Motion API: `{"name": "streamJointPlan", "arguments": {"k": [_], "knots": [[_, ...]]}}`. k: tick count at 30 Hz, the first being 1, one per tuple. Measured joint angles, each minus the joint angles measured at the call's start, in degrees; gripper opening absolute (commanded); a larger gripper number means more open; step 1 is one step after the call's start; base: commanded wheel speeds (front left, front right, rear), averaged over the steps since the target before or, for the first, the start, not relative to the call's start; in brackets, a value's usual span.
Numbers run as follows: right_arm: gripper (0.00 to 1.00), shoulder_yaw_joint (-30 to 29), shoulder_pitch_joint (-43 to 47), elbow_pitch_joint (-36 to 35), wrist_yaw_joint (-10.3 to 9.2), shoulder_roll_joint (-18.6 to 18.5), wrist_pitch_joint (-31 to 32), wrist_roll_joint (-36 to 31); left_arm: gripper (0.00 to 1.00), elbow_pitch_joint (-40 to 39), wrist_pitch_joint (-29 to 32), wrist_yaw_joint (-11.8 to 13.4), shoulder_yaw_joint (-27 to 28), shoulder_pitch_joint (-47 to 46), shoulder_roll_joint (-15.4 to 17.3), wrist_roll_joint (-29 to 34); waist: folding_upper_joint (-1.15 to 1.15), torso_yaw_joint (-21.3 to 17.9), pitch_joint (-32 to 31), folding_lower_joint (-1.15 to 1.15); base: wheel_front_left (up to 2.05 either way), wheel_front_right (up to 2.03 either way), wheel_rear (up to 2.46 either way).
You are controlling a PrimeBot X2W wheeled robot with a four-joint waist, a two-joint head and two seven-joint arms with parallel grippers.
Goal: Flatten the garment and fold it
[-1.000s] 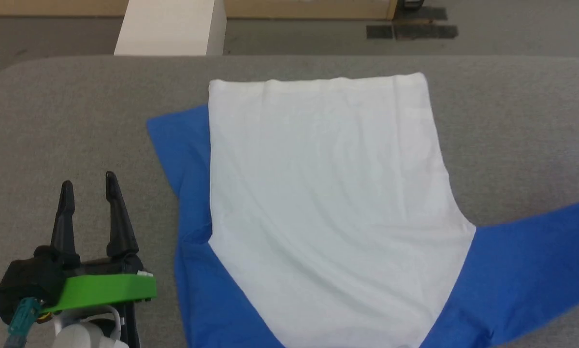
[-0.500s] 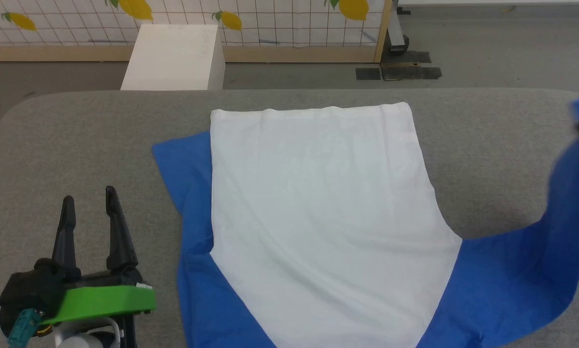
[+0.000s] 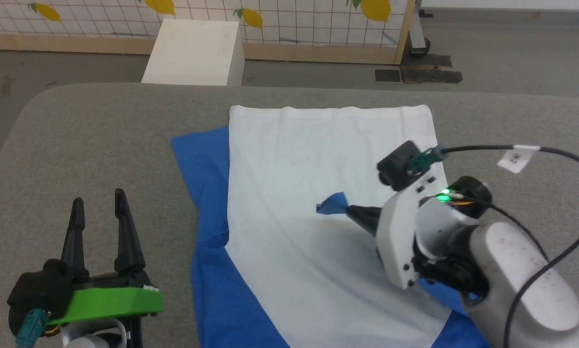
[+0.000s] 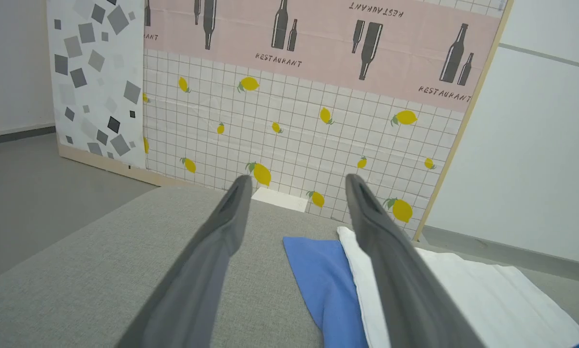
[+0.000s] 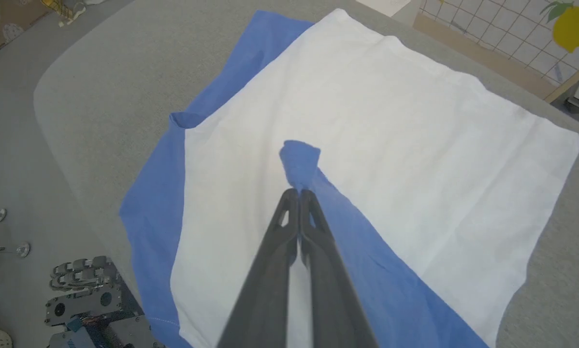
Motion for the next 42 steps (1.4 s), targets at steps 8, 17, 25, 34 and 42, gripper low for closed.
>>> {"name": "streamJointPlan", "arguments": {"k": [8, 17, 25, 34, 42], "knots": [[0.0, 6.37, -3.26, 12.95, 0.0, 10.11, -9.16, -1.87, 1.0, 0.12, 0.0, 0.09, -1.27, -0.11, 0.0, -0.66, 0.0, 1.64, 2.03, 0.0, 0.0, 0.0, 0.0], [0.0, 10.8, -6.61, 27.2, 0.0, 13.22, -17.15, -2.07, 1.0, 0.26, 0.0, 1.14, -2.92, -1.0, -0.01, -1.65, 0.0, 3.78, 5.42, 0.0, 0.0, 0.0, 0.0], [1.0, 16.86, -7.43, 29.61, 0.0, 13.29, -21.94, 7.15, 1.0, 0.93, 0.0, 1.68, -3.44, -1.56, 0.0, -2.08, 0.0, 4.93, 7.13, 0.0, 0.0, 0.0, 0.0], [1.0, 9.17, -13.44, 24.59, 0.0, 12.99, -29.25, 14.77, 1.0, 2.3, 0.0, 1.59, -2.12, -1.42, -0.01, -1.88, 0.0, 2.81, 4.78, 0.01, 0.0, 0.0, 0.0], [1.0, -8.28, -11.64, 20.28, 0.0, 3.81, -35.09, 11.33, 1.0, 3.14, 0.0, 1.24, -1.08, -0.87, -0.01, -1.87, 0.0, -0.23, 2.5, 0.0, 0.0, 0.0, 0.0]]}}
